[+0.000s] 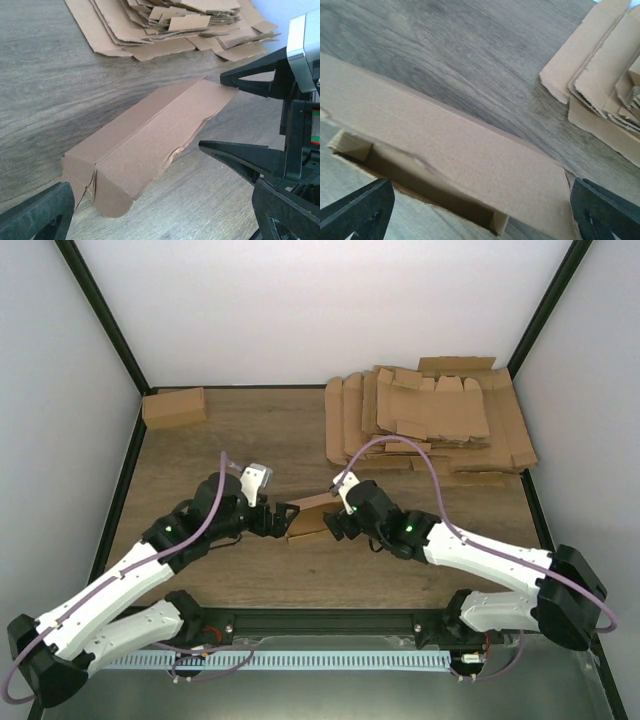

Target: Fold the paper box

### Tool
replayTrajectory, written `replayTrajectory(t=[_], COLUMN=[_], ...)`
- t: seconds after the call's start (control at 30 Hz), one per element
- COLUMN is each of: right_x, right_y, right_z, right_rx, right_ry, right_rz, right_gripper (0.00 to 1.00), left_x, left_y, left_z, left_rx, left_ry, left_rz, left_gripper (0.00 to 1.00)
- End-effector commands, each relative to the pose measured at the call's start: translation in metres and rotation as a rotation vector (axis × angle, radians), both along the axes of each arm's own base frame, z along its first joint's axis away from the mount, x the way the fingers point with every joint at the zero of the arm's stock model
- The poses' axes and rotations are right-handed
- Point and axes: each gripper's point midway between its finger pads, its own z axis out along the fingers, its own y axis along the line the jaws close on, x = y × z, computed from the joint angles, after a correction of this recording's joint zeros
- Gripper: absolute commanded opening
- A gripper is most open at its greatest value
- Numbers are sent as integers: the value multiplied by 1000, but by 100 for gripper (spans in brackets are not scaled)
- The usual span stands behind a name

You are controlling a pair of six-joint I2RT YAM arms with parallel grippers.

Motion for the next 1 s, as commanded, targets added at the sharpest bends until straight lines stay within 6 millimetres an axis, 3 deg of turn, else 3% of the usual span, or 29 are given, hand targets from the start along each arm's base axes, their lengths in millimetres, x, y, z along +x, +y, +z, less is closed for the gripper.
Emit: replayTrajectory(t=[0.0,0.13,0.27,0.47,0.57,0.67,0.83,0.97], right_x=[18,27,41,59,68,74,84,89], right_y=[-5,-11,-17,-9,-6,-5,-10,-14], right_z=[4,-1,12,34,40,40,34,30], right_rx=[-83,-146,-152,-71,-10,12,38,82], right_ry=[-111,-150,-210,-213,-164,-122,-47,-1], right_rz=[-76,-116,-206,-209,-164,-109,-50,-21], right_gripper=[100,100,100,100,100,100,100,100], left_x=[4,3,5,8,13,21,35,52], left_y=[-5,-1,3,5,9,12,6,11], left_z=[-16,-20,-18,-34,-46,-54,-56,-58], left_rx=[28,42,51,91,123,161,165,162], left_ry=[31,27,7,36,56,73,88,111], left_rz=[-1,4,24,38,67,97,103,154], left_gripper=[100,100,100,100,92,90,87,74])
